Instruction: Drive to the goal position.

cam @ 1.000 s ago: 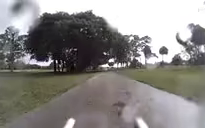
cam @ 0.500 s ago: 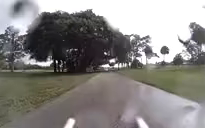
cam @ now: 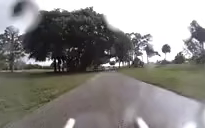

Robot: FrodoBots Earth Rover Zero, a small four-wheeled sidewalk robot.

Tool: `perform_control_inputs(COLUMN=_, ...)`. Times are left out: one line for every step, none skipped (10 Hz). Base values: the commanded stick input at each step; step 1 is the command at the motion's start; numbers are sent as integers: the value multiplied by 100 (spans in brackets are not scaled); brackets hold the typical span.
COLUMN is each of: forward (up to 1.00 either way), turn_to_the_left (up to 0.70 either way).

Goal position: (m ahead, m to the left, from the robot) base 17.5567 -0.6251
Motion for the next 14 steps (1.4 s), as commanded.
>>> perform_control_inputs(forward=85, turn_to_the_left=0)
perform_control_inputs(forward=85, turn_to_the_left=0)
perform_control_inputs(forward=85, turn_to_the_left=0)
perform_control_inputs(forward=85, turn_to_the_left=0)
perform_control_inputs(forward=85, turn_to_the_left=0)
perform_control_inputs(forward=85, turn_to_the_left=-22)
perform_control_inputs(forward=85, turn_to_the_left=-33)
perform_control_inputs(forward=85, turn_to_the_left=-2)
perform_control_inputs(forward=85, turn_to_the_left=0)
perform_control_inputs(forward=85, turn_to_the_left=0)
perform_control_inputs(forward=85, turn_to_the_left=0)
perform_control_inputs(forward=85, turn_to_the_left=0)
perform_control_inputs(forward=85, turn_to_the_left=0)
perform_control_inputs(forward=85, turn_to_the_left=0)
